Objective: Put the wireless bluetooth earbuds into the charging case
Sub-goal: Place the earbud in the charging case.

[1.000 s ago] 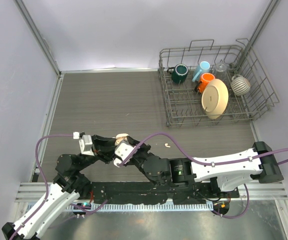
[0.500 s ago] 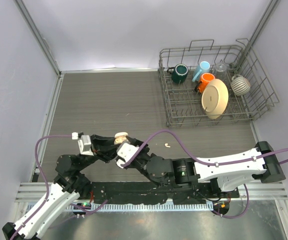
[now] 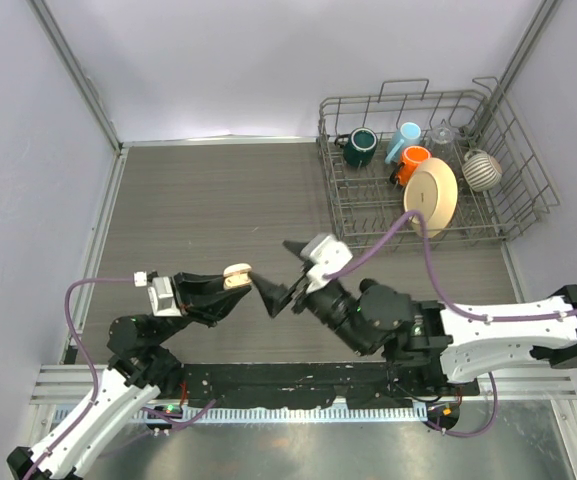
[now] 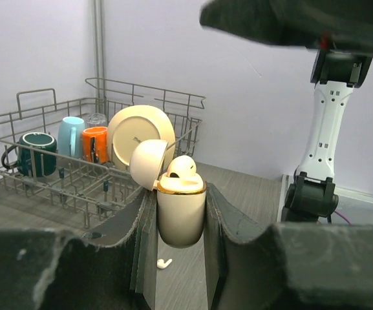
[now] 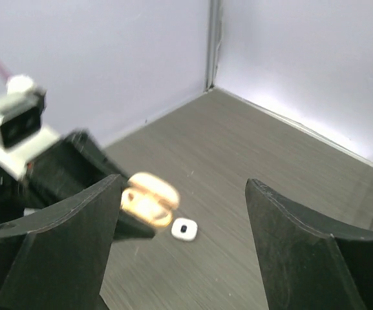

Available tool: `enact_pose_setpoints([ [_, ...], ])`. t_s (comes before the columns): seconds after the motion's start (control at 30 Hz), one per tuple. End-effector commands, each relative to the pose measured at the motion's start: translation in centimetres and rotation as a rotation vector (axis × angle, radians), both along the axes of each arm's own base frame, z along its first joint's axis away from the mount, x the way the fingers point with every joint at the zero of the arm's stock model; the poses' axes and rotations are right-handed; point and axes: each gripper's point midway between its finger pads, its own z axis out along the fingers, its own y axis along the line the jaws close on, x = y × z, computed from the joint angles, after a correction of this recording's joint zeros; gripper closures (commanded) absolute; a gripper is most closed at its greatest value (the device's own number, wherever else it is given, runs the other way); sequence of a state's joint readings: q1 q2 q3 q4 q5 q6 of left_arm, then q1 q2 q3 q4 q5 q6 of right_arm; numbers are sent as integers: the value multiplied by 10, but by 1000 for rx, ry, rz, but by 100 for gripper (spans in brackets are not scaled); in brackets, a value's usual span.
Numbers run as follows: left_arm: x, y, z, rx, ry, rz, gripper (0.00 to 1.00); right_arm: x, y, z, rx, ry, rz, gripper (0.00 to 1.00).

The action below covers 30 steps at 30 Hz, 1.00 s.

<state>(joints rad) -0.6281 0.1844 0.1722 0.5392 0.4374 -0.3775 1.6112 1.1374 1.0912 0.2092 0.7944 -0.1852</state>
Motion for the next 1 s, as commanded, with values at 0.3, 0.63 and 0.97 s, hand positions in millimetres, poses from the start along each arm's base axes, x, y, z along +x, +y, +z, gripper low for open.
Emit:
enact_pose_setpoints([
  [0.3, -13, 14, 15, -70, -204, 50, 100, 25, 8, -18, 45, 428, 101, 20],
  [0.63, -14, 17, 13, -80, -239, 70, 100, 11, 30, -41, 13, 490, 192, 24],
  [0.97, -22, 12, 11, -71, -274, 20, 100, 29, 32, -54, 24, 523, 141, 27],
])
